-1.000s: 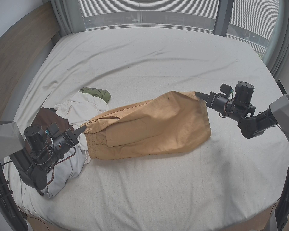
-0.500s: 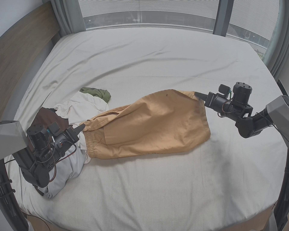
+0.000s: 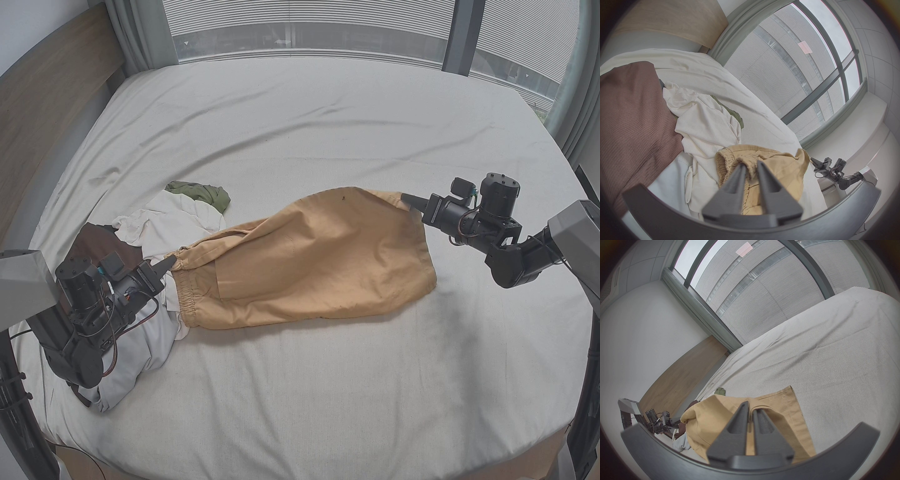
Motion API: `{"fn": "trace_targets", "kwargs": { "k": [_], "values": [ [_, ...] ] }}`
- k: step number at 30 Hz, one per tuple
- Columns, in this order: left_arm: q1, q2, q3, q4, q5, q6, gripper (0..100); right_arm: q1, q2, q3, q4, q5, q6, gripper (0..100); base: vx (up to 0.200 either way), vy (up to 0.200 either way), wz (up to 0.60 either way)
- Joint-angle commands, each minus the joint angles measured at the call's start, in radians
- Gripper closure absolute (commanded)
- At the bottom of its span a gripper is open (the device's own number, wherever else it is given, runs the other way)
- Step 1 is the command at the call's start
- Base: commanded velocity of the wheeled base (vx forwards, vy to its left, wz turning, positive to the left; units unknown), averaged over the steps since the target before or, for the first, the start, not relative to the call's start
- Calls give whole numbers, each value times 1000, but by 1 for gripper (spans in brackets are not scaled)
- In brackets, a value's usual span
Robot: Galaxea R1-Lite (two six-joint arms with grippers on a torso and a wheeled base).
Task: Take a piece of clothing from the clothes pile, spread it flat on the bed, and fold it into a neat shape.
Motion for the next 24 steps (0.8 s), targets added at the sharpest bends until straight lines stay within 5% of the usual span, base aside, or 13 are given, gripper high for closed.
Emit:
{"fn": "trace_targets", "kwargs": {
  "k": [1, 13, 24],
  "values": [
    [1, 0, -16, 0, 0, -1, 0, -1, 9, -24, -1, -7, -1, 0, 0, 0, 0],
    [18, -26, -39, -2, 15, -30, 0, 4, -10, -16, -3, -10, 2, 0, 0, 0, 0],
    [-28, -118, 48, -2, 1, -42, 0, 54, -257, 349, -33, 2, 35, 0, 0, 0, 0]
  ]
}}
